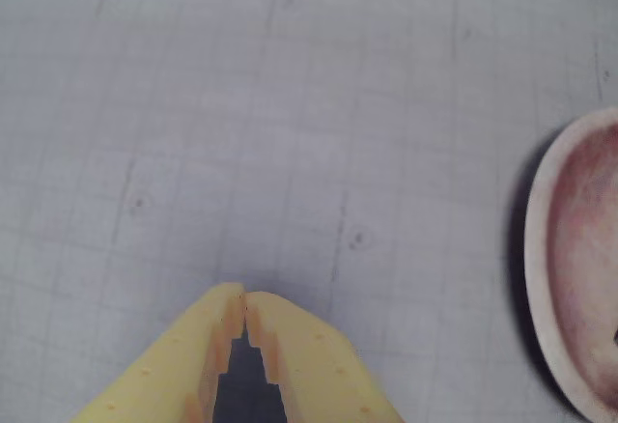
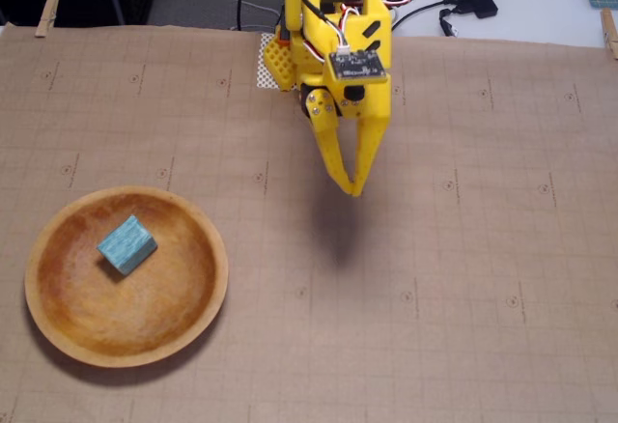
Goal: Grasp a blue block and put it in the bowl.
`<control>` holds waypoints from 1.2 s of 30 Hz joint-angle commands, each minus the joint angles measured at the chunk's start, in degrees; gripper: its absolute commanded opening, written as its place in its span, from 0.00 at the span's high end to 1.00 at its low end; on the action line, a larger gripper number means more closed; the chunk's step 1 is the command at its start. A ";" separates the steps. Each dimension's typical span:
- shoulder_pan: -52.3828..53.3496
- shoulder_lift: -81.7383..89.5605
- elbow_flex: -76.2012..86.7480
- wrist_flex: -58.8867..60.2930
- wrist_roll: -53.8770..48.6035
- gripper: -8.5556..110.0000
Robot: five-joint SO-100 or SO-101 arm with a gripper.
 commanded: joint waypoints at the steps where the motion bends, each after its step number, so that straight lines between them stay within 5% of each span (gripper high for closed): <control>1: 0.18 6.15 2.29 0.18 -0.44 0.96; 36: 7.38 27.86 43.51 -0.62 -5.63 0.96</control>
